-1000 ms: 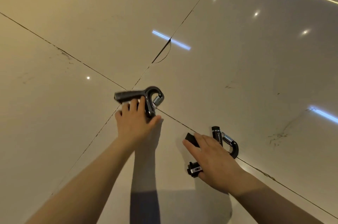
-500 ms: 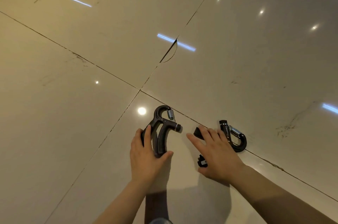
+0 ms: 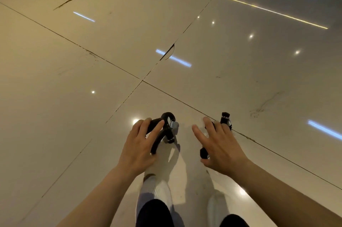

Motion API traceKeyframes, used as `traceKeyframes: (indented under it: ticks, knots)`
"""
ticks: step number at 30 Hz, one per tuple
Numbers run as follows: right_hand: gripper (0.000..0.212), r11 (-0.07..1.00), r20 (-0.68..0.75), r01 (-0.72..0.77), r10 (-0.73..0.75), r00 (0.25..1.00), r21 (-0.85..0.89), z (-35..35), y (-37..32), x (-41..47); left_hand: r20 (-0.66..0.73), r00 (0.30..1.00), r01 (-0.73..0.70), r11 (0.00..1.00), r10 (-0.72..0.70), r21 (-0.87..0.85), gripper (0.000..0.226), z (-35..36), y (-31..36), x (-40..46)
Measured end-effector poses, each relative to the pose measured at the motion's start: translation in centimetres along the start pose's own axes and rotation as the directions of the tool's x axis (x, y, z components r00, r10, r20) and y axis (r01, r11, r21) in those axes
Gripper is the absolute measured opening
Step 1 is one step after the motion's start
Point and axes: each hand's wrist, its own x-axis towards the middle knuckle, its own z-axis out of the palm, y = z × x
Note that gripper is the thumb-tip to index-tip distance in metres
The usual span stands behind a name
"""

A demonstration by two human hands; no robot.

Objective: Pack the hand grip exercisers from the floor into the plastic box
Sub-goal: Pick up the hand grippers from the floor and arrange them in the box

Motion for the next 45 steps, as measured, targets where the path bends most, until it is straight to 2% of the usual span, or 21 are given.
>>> traceKeyframes:
  ticks: [5,10,14,18,21,26,29,34,39,45]
  knots:
    - [0.100,0.990,-0.151,0.132,-0.137,0.979,-0.039,-6.2,-1.7,-7.8,-0.062,0.989,-0.133,0.990,0.136,0.049,0.084,-4.6,5.4,-6.9]
    - [0.093,0.977,-0.300,0.205,-0.215,0.929,-0.065,-12.9,-4.1,-18.4,-0.148,0.979,-0.132,0.988,0.142,0.076,0.087,-11.1,12.8,-14.6]
    - [0.084,0.976,-0.424,0.215,-0.207,0.882,-0.031,-17.1,-6.2,-27.7,-0.216,0.965,-0.122,0.986,0.145,0.116,0.083,-17.4,19.5,-21.0]
    - [0.089,0.984,-0.535,0.179,-0.146,0.832,0.010,-21.5,-7.2,-37.4,-0.270,0.934,-0.193,0.966,0.235,0.174,0.081,-23.8,27.4,-26.8]
    - [0.093,0.988,-0.591,0.150,-0.104,0.800,0.030,-24.2,-6.8,-44.4,-0.288,0.926,-0.197,0.963,0.244,0.183,0.085,-27.5,33.6,-29.6]
    - [0.097,0.994,-0.573,0.080,-0.106,0.813,-0.071,-28.0,-5.5,-54.5,-0.213,0.948,-0.218,0.970,0.237,0.107,0.096,-31.5,42.4,-33.8]
    - [0.099,0.996,-0.553,0.041,-0.077,0.830,-0.077,-29.6,-4.8,-60.7,-0.260,0.915,-0.288,0.951,0.308,0.111,0.092,-32.7,47.5,-37.4]
    - [0.102,0.998,-0.475,0.032,-0.001,0.880,0.057,-29.3,-3.6,-71.3,-0.316,0.872,-0.343,0.928,0.373,0.147,0.089,-32.1,55.4,-42.3]
    - [0.098,0.980,-0.309,-0.052,0.110,0.945,0.191,-27.4,-0.9,-80.4,-0.325,0.862,-0.379,0.920,0.389,0.094,0.086,-30.2,61.1,-44.4]
    - [0.094,0.949,-0.223,-0.205,0.260,0.939,0.241,-25.0,1.8,-89.5,-0.253,0.824,-0.512,0.858,0.506,0.047,0.086,-27.4,67.6,-43.4]
